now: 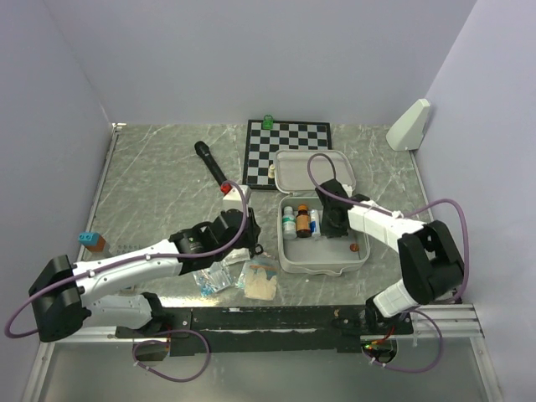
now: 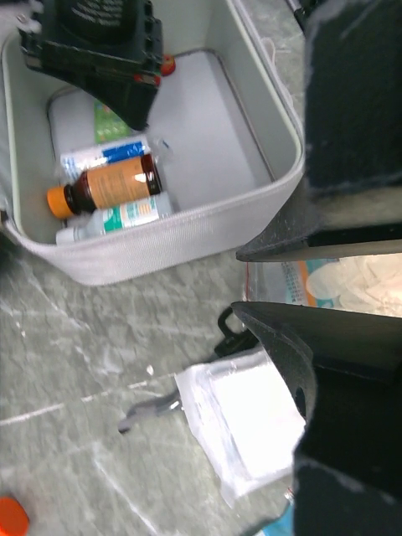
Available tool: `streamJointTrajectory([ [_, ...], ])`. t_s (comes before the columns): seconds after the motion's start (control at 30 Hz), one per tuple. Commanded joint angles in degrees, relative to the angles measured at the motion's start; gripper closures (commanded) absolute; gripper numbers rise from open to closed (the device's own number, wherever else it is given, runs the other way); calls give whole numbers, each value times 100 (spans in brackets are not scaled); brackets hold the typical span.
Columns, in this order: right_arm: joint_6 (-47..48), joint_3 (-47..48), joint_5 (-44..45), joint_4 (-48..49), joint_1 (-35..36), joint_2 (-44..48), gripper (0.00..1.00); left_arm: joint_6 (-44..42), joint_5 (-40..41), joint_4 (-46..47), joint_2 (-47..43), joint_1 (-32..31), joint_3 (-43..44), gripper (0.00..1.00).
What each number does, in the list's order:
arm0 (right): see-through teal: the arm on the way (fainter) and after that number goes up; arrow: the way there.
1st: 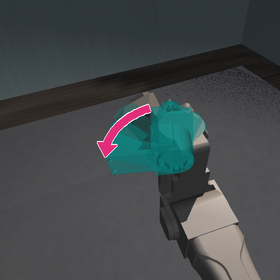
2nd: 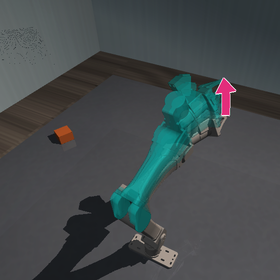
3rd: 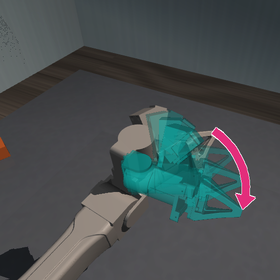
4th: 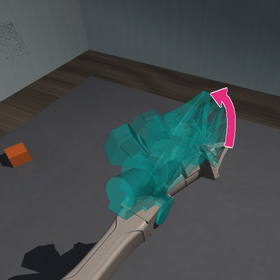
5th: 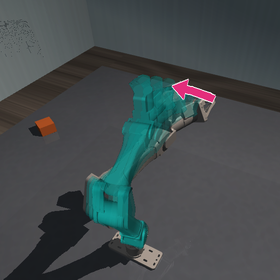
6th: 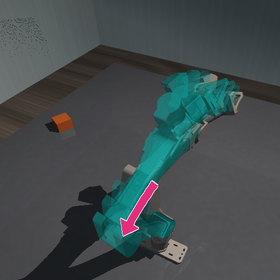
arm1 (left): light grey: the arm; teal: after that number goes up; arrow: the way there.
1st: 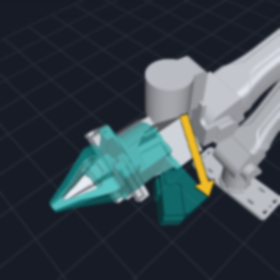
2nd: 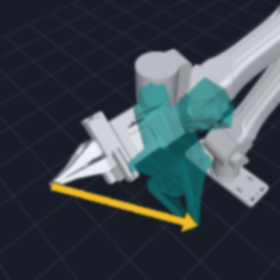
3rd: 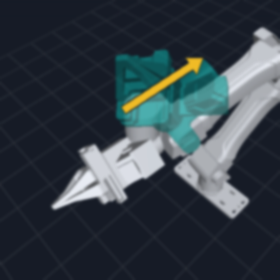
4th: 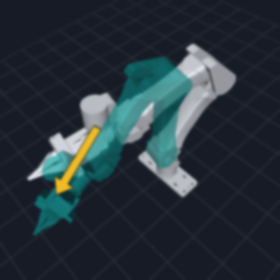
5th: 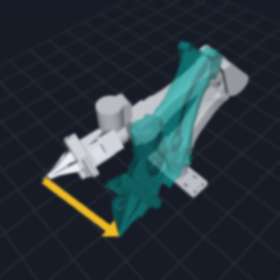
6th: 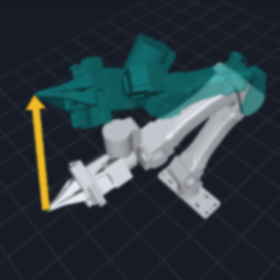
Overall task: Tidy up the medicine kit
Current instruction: Adjust the medical item in the medicine box.
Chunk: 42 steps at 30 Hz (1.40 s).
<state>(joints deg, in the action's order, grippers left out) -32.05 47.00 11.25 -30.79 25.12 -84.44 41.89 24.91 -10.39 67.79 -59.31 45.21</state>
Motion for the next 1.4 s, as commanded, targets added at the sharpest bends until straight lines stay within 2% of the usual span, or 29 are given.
streamJointTrajectory([
  [0.0, 76, 493, 185, 248, -157, -300, 89, 188, 295, -156, -222, 68, -73, 69],
  [0.3, 261, 784, 211, 705, -289, -573, 89, 329, 339, -314, -345, 121, -241, 69],
  [0.43, 401, 714, 316, 609, -158, 22, 86, 408, 348, -402, -336, 139, -214, 69],
  [0.53, 411, 486, 325, 504, -104, 621, 78, 452, 322, -350, -389, 148, -258, 69],
  [0.6, 349, 433, 474, 267, -113, 824, 67, 496, 313, -305, -416, 148, -276, 69],
  [0.7, 252, 363, 800, 12, -236, 781, 50, 715, 383, -445, -328, 200, -215, 68],
  [0.8, 156, 187, 827, 177, -429, 597, 43, 952, 445, -683, -284, 323, -188, 68],
  [1.23, 6, 256, 352, 908, -799, -300, 41, 1251, 173, -868, -741, 552, -610, 68],
  [1.37, 173, 257, 81, 1205, -816, -433, 48, 1287, 172, -921, -671, 561, -645, 68],
])
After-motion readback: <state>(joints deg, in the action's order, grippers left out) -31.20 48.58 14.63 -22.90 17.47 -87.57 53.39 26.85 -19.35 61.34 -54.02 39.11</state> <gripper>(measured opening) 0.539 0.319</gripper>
